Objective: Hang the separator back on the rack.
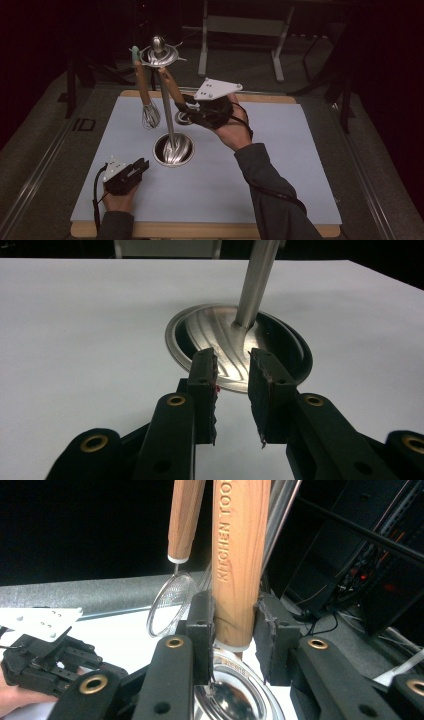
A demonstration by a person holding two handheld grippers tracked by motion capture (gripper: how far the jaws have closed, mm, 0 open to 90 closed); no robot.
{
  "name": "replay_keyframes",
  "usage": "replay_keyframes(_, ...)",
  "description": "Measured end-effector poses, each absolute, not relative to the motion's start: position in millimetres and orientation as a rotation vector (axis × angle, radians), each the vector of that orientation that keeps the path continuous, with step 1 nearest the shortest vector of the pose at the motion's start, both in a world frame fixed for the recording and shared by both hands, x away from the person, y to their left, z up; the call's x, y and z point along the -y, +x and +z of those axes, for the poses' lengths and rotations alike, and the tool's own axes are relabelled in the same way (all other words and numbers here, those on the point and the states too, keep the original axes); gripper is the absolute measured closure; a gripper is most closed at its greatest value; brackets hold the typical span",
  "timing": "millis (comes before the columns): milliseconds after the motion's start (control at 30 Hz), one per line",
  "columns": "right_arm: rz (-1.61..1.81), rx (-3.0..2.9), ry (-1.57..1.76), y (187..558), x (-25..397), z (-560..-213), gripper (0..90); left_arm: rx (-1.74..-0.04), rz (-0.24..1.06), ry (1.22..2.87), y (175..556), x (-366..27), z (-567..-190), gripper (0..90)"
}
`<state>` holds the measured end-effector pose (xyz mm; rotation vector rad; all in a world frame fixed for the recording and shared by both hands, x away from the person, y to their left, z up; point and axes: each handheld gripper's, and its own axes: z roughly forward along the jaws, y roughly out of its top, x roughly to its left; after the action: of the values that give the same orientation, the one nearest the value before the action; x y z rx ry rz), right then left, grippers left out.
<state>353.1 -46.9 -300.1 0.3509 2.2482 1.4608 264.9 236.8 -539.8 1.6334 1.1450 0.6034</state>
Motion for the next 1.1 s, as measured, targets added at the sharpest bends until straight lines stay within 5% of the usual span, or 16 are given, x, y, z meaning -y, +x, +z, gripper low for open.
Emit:
replay_keyframes(533,1.461,-2.285,0.308,348.9,42.7,-299.2,66.4,-1.144,0.6,1.643,264.9,-236.5,-539.7,72.7)
replay_keyframes(1100,1.375,-2.357,0.29,355.5,57.3,-308.6,77.2,-1.148,0.597,1.643,265.3,-236.1,-539.8,72.7)
